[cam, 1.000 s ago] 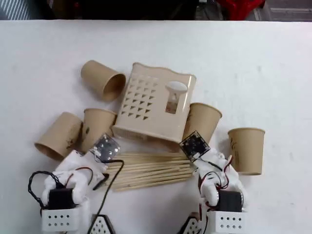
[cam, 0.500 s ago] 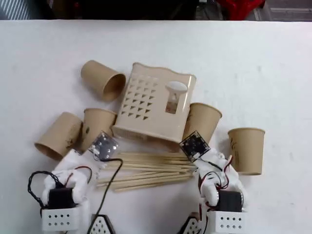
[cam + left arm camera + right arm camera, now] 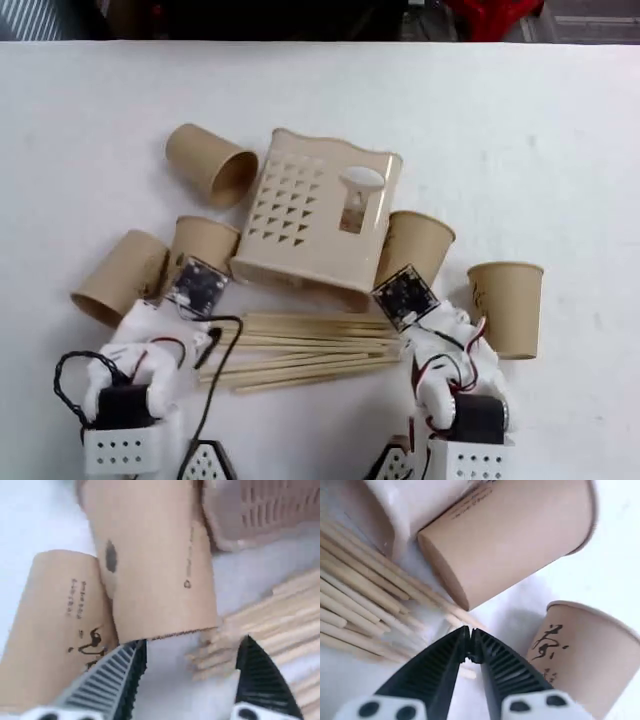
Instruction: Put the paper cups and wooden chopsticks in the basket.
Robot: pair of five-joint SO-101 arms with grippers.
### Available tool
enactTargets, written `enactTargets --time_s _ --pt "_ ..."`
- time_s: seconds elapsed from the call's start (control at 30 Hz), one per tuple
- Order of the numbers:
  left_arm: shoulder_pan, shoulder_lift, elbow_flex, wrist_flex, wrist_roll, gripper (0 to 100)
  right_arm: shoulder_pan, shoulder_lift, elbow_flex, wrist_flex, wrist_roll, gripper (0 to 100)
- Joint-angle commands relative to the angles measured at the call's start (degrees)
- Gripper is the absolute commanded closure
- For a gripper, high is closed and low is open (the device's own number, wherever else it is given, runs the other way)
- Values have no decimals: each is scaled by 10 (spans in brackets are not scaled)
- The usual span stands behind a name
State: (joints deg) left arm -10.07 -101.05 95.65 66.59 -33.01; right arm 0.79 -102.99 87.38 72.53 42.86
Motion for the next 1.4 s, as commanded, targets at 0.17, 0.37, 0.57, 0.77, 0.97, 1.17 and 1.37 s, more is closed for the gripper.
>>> enactTargets --time_s 0.17,0.37,0.57,0.77,0.97,1.17,1.37 --pt "-1 -5 -127 -12 153 849 1 3 -136 10 -4 977" --pt "-3 -5 -141 -33 205 771 0 87 -242 -12 -50 977" --pt "-4 -5 -155 -39 250 771 -41 371 -403 -58 -134 977" --pt "-5 -5 -125 -48 249 771 -122 675 -627 -38 -234 977" --pt "-5 -5 -101 -49 246 771 -150 909 -838 0 -315 976" --pt "-6 -5 -99 -49 246 771 -145 1090 -964 0 -359 899" --pt "-6 -5 -99 -48 246 771 -145 1225 -1058 -2 -360 772"
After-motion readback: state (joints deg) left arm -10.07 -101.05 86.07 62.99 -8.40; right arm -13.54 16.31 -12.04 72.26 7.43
